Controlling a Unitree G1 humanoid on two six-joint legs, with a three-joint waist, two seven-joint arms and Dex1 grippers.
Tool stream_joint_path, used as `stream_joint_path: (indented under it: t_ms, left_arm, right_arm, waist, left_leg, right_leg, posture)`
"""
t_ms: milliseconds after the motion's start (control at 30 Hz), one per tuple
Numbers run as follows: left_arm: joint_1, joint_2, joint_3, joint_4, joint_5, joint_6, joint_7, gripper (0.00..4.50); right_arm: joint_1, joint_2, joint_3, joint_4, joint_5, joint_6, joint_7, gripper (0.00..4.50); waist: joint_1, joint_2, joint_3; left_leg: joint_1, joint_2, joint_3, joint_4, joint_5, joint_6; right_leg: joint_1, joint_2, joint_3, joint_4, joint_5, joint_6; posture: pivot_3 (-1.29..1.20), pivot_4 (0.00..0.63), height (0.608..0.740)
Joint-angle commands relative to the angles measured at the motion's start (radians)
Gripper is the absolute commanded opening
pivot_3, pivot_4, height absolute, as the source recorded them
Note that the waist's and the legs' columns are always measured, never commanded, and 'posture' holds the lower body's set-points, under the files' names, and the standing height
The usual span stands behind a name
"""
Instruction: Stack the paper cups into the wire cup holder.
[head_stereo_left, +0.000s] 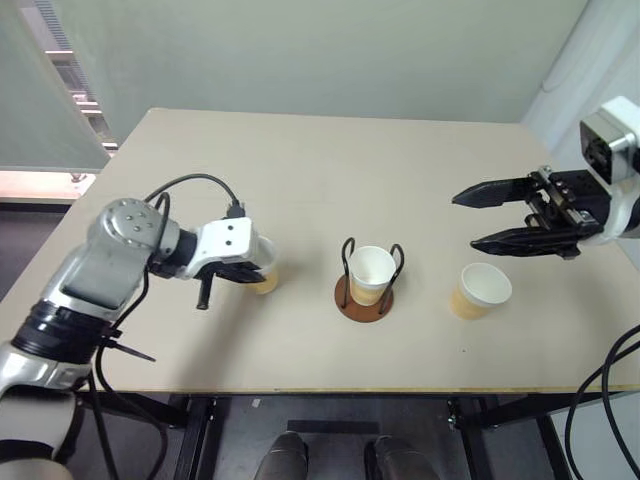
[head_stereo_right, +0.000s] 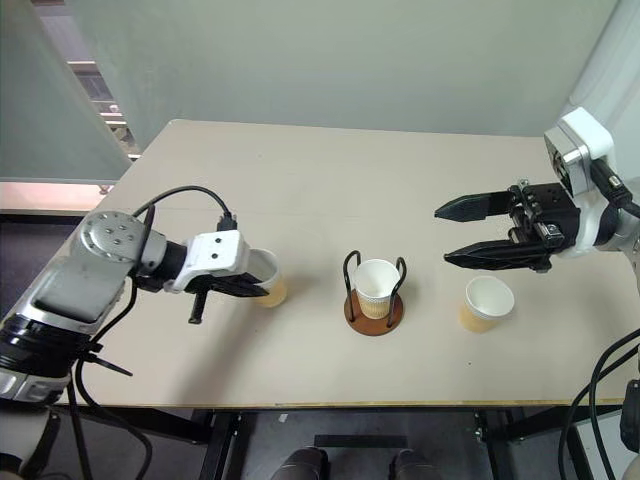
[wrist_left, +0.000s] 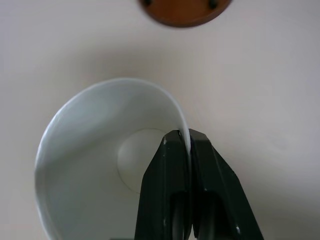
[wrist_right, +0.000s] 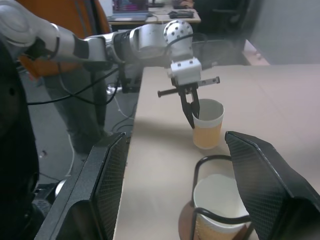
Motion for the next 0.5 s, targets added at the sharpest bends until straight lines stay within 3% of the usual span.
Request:
stream_joint_path:
  t_ms: [33,200,367,500]
  left_arm:
    - [0.005,0.026,0.06,-0.043,-0.048,0.027,-0.031,0.05]
    - [-0.105,-0.009,0.112,-0.053,-0.133,0.135,-0.019,0.05]
    - [-0.254,-0.077,0.133,-0.153,-0.295,0.28,-0.051,0.05]
    - [-0.36,-0.139,0.106,-0.144,-0.327,0.309,-0.051,0.05]
  right_arm:
    - [-0.041,-0.021,-0.015,0.003,0.014,-0.011,0.026,3.26]
    - [-0.081,-0.072,0.051,0.123,-0.077,-0.094,0.099,3.26]
    - [-0.02,-0.134,0.118,0.194,-0.111,-0.233,0.102,3.26]
    - [0.014,-0.172,0.145,0.216,-0.121,-0.303,0.102,3.26]
  waist:
    - [-0.001,0.0,0.0]
    - [0.006,-0.001,-0.001]
    - [0.01,-0.001,-0.001]
    - [0.01,-0.001,0.0]
  left_leg:
    - [0.0,0.0,0.0,0.0,0.0,0.0]
    - [-0.001,0.0,-0.002,0.002,0.0,0.001]
    - [-0.002,-0.001,-0.002,0.004,-0.001,0.003]
    - [-0.003,-0.002,0.0,0.006,-0.002,0.004]
  right_leg:
    - [0.0,0.0,0.0,0.0,0.0,0.0]
    - [0.001,0.0,-0.001,0.0,0.0,0.0]
    - [0.002,-0.002,-0.001,0.0,0.0,0.0]
    - [0.002,-0.003,-0.001,-0.001,0.001,0.002]
  posture:
    - [0.0,0.15,0.74]
    - [0.0,0.15,0.74]
    - [0.0,0.15,0.74]
    - [0.0,0.15,0.74]
